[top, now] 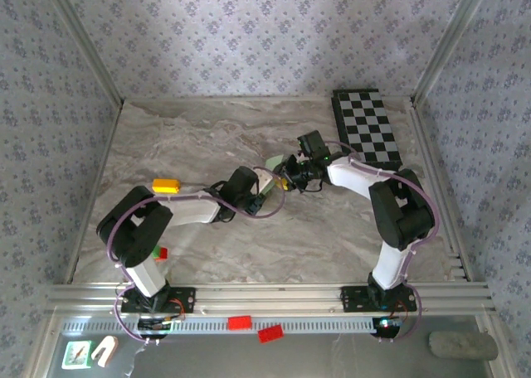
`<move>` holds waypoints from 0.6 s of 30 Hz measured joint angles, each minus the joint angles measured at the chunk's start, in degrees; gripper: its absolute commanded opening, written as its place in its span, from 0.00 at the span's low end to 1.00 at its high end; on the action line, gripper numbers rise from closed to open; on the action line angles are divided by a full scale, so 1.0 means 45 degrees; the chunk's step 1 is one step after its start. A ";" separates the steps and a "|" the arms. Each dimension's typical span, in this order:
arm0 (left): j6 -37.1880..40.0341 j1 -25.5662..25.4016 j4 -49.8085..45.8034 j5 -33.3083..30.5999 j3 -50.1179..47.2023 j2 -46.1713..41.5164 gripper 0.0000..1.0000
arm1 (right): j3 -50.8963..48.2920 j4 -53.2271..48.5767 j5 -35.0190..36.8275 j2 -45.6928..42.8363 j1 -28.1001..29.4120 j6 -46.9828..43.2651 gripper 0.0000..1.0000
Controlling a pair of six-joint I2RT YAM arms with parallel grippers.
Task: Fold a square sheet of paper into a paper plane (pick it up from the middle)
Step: Fold the wing for the fifth time at the center of the table.
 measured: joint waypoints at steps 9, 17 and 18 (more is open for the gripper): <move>-0.0087 0.0000 0.0393 0.0432 -0.0384 0.0194 0.12 | 0.0058 -0.0534 0.0097 -0.0053 -0.0578 -0.0539 0.61; -0.0379 0.0015 0.0719 0.0831 -0.0413 0.0194 0.13 | 0.0044 -0.0568 0.0359 -0.0709 -0.1001 -0.1117 0.64; -0.0437 0.0053 0.0733 0.0923 -0.0413 0.0194 0.13 | 0.0044 -0.0568 0.0403 -0.0763 -0.1025 -0.1205 0.64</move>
